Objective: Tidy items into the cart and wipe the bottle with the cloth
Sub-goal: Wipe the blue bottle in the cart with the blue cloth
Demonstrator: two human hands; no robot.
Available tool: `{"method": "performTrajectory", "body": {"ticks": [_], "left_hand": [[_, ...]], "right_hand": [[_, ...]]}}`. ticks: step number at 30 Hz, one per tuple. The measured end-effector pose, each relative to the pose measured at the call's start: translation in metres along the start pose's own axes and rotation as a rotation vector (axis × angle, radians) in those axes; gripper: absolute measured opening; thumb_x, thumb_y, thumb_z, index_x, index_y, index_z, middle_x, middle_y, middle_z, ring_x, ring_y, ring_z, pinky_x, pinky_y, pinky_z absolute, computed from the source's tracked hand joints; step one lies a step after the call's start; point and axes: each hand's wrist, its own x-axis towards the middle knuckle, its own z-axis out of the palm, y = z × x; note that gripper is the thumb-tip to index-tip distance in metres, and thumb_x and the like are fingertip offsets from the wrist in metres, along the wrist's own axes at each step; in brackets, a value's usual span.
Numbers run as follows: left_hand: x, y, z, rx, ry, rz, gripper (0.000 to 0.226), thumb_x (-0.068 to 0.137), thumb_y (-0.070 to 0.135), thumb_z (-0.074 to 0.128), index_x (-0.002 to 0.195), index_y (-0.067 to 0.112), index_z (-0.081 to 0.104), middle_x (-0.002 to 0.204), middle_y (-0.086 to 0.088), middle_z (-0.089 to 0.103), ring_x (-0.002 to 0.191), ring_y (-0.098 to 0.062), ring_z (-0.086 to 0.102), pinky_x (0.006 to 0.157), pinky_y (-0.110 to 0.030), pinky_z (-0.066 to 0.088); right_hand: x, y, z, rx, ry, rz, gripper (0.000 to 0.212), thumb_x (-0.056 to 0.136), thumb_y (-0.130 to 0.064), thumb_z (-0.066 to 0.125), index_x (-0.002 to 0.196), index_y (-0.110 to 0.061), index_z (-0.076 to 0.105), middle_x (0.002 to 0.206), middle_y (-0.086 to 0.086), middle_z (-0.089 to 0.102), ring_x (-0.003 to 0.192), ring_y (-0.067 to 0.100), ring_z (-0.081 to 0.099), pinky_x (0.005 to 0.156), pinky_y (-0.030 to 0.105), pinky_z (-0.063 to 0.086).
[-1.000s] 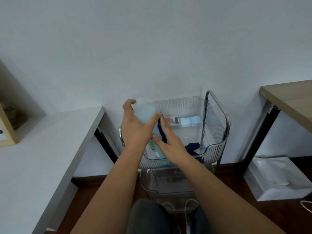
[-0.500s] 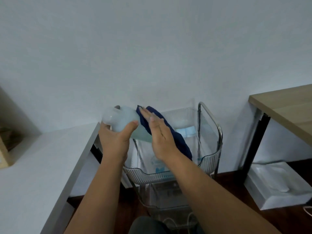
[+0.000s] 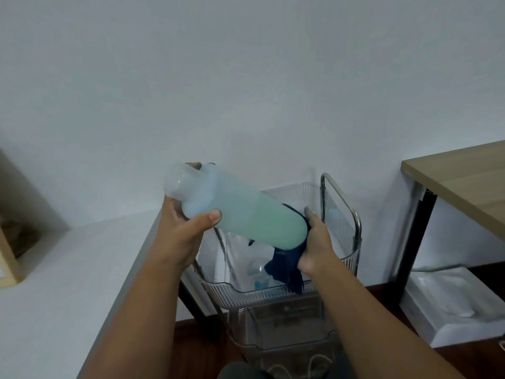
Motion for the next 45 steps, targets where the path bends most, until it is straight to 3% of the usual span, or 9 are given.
{"method": "performTrajectory", "body": {"ticks": [4, 9, 13, 19, 24, 30, 36, 39, 45], "left_hand": [[0.004, 0.008, -0.002, 0.004, -0.027, -0.144, 0.069, 0.072, 0.016, 0.066, 0.135, 0.032, 0.041, 0.120, 0.008, 0.065, 0.113, -0.016, 0.062, 0.095, -0.041, 0.050], [-0.005, 0.009, 0.005, 0.170, 0.184, -0.356, 0.074, 0.057, 0.059, 0.081, 0.122, 0.046, 0.049, 0.108, 0.018, 0.071, 0.094, -0.019, 0.073, 0.066, -0.042, 0.059], [-0.012, 0.001, 0.008, -0.051, 0.398, -0.454, 0.070, 0.063, 0.047, 0.084, 0.125, 0.025, 0.060, 0.111, -0.002, 0.074, 0.090, -0.026, 0.074, 0.055, -0.035, 0.058], [-0.033, -0.019, 0.007, 0.036, 0.255, -0.166, 0.077, 0.058, 0.014, 0.082, 0.128, 0.032, 0.055, 0.113, -0.001, 0.070, 0.104, -0.023, 0.069, 0.073, -0.043, 0.060], [-0.048, -0.036, 0.010, 0.310, 0.018, -0.128, 0.081, 0.056, 0.011, 0.088, 0.126, 0.030, 0.052, 0.124, -0.004, 0.063, 0.112, -0.021, 0.064, 0.085, -0.034, 0.055], [-0.061, -0.037, 0.014, 0.562, -0.038, -0.053, 0.083, 0.049, 0.016, 0.085, 0.122, 0.032, 0.049, 0.117, 0.008, 0.056, 0.106, -0.010, 0.060, 0.080, -0.016, 0.051], [-0.061, -0.024, 0.013, 0.722, -0.203, 0.145, 0.081, 0.051, 0.016, 0.084, 0.123, 0.027, 0.050, 0.122, 0.002, 0.052, 0.114, -0.018, 0.056, 0.089, -0.016, 0.045], [-0.057, -0.018, 0.012, 0.728, -0.305, 0.166, 0.083, 0.052, 0.013, 0.084, 0.125, 0.032, 0.049, 0.126, 0.001, 0.049, 0.122, -0.023, 0.052, 0.097, -0.019, 0.041], [-0.042, -0.013, -0.009, 0.706, -0.329, -0.101, 0.099, 0.053, 0.037, 0.091, 0.136, 0.051, 0.039, 0.140, 0.013, 0.030, 0.134, -0.006, 0.036, 0.105, -0.017, 0.039]], "right_hand": [[-0.007, 0.011, 0.002, 0.088, 0.023, -0.057, 0.033, 0.082, -0.044, 0.065, 0.090, -0.014, 0.076, 0.088, 0.014, 0.075, 0.076, 0.031, 0.069, 0.069, 0.039, 0.054], [-0.011, -0.007, 0.004, 0.071, 0.051, -0.385, 0.019, 0.076, -0.044, 0.067, 0.083, -0.027, 0.074, 0.077, -0.003, 0.072, 0.072, 0.021, 0.067, 0.058, 0.032, 0.052], [-0.020, -0.012, 0.002, -0.189, -0.022, -0.786, 0.021, 0.087, -0.036, 0.053, 0.084, -0.036, 0.074, 0.076, -0.015, 0.070, 0.069, 0.002, 0.063, 0.052, 0.021, 0.049], [-0.039, -0.001, 0.004, -0.898, -0.201, -0.974, 0.032, 0.100, -0.032, 0.042, 0.129, -0.033, 0.057, 0.132, -0.024, 0.051, 0.131, 0.007, 0.041, 0.109, 0.033, 0.034], [-0.073, 0.019, 0.055, -0.914, -0.645, -1.091, 0.039, 0.101, -0.034, 0.034, 0.130, -0.025, 0.059, 0.131, -0.016, 0.059, 0.129, 0.005, 0.047, 0.112, 0.035, 0.031], [-0.038, 0.009, 0.036, -0.907, -0.620, -0.747, 0.035, 0.099, -0.034, 0.040, 0.104, -0.019, 0.071, 0.100, -0.004, 0.072, 0.094, 0.014, 0.066, 0.083, 0.037, 0.051], [0.003, -0.006, 0.007, -0.917, -0.276, -0.439, 0.042, 0.099, -0.041, 0.038, 0.127, -0.022, 0.061, 0.134, 0.002, 0.059, 0.123, 0.018, 0.053, 0.109, 0.040, 0.037], [0.005, -0.014, 0.006, -0.742, -0.103, -0.197, 0.036, 0.092, -0.047, 0.045, 0.100, -0.026, 0.073, 0.108, 0.011, 0.070, 0.104, 0.034, 0.063, 0.095, 0.051, 0.049], [-0.001, 0.000, -0.001, -0.375, 0.044, -0.158, 0.034, 0.091, -0.042, 0.048, 0.093, -0.025, 0.077, 0.093, 0.011, 0.068, 0.075, 0.030, 0.060, 0.059, 0.033, 0.050]]}}
